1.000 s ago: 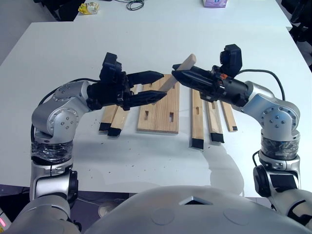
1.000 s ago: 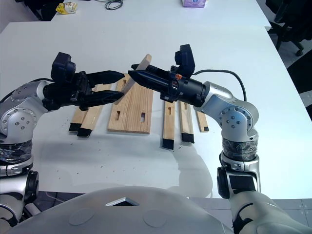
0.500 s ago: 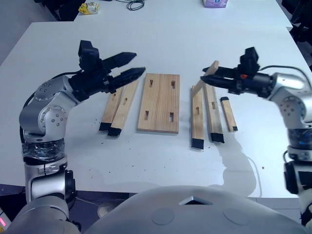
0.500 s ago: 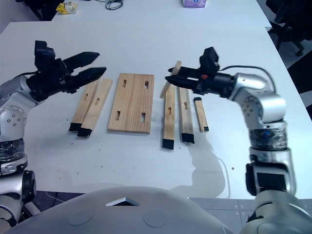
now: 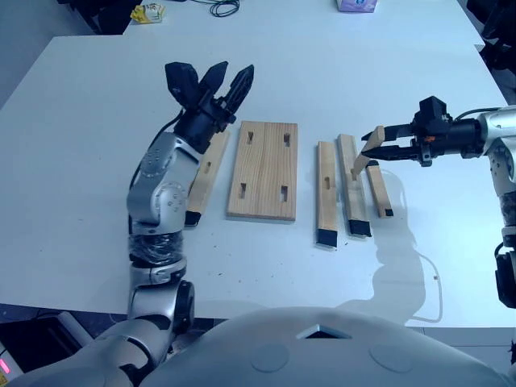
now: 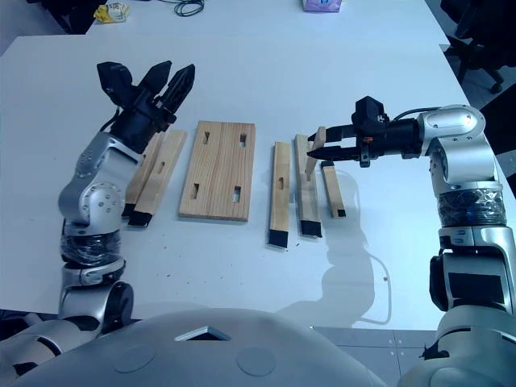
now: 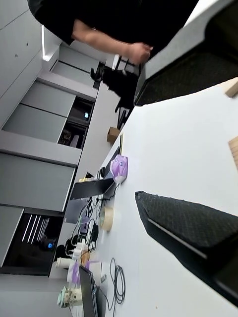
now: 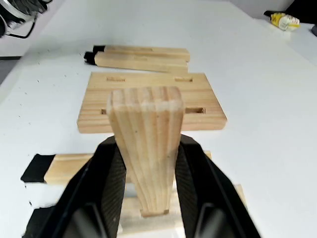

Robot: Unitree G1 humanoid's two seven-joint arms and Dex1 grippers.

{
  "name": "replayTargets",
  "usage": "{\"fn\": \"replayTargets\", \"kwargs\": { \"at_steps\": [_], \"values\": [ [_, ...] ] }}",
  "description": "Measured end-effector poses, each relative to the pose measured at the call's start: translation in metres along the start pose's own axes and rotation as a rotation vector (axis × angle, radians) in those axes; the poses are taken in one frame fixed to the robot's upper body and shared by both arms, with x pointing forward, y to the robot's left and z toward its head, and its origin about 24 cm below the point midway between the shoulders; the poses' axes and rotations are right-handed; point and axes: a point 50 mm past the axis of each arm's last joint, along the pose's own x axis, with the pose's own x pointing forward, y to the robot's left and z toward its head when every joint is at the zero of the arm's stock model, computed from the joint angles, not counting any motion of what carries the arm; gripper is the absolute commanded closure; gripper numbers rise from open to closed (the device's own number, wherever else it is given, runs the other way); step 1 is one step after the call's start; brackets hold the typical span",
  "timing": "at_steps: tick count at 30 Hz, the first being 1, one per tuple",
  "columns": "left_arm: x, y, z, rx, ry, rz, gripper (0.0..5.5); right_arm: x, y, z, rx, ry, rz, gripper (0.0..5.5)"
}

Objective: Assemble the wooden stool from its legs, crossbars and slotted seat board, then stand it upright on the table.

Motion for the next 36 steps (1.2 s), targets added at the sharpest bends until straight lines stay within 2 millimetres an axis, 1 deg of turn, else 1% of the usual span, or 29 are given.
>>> {"fn": "replayTargets", "kwargs": {
  "at_steps": [3,6,12,17,21,30,36],
  "values": [
    [0.005,-0.007,-0.009,0.017,0.004,0.030,2.31,-0.001,-0.001,-0.005,0.002,0.014,-0.004,4.16],
    [0.006,-0.010,-0.013,0.052,0.000,0.033,2.31,0.000,-0.002,-0.008,0.010,0.011,-0.007,4.16],
    [0.006,-0.008,-0.019,0.073,0.006,0.039,2.31,0.007,-0.001,-0.010,0.011,-0.011,-0.002,4.16],
    [0.006,-0.005,-0.024,0.073,0.011,0.044,2.31,0.008,-0.001,-0.009,0.007,-0.020,0.002,4.16],
    [0.006,-0.004,-0.026,0.080,0.015,0.035,2.31,0.009,0.005,-0.019,0.036,-0.019,0.004,4.16],
    [0.005,0.006,-0.020,0.104,0.004,0.059,2.31,0.010,0.006,-0.021,0.032,-0.031,0.001,4.16],
    [0.005,0.006,-0.019,0.105,0.003,0.052,2.31,0.014,0.006,-0.022,0.034,-0.053,0.002,4.16]
  ]
}}
